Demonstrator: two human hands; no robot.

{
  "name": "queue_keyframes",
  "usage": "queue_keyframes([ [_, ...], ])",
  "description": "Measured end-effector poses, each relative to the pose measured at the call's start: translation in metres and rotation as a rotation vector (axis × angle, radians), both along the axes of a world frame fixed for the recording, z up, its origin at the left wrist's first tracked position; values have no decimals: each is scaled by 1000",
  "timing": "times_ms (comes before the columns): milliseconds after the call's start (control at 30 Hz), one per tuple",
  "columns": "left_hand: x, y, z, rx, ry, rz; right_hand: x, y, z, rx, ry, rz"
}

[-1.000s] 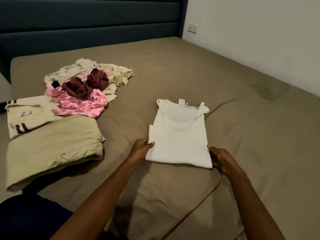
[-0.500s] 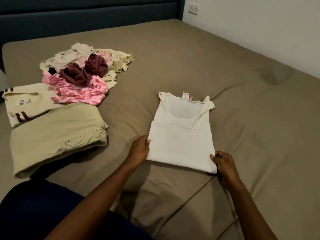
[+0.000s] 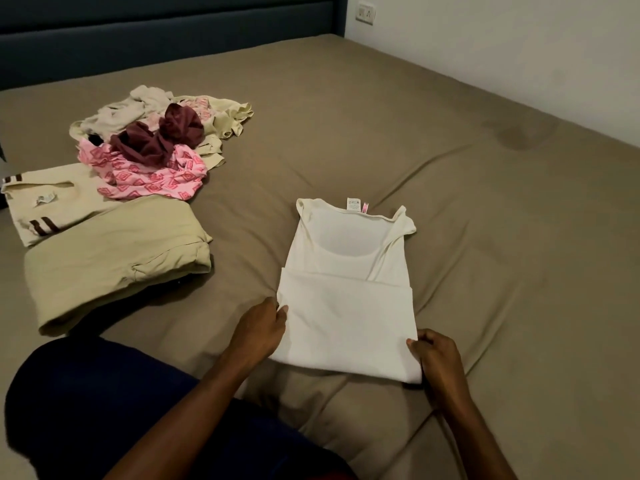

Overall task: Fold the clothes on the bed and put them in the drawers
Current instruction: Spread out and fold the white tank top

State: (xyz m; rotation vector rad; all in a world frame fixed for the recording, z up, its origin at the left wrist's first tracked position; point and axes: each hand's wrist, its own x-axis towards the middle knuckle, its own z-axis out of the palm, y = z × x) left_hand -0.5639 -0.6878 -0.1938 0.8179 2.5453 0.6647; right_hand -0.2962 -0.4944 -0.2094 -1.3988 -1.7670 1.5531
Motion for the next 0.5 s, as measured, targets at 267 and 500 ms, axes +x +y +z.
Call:
queue_keyframes([
  [267,-34,32,2,330,-103,299,-51,49,31,-32,77,-86],
  [500,-54,38,-4,402,-51,206,-72,69,16,193,30,-143],
])
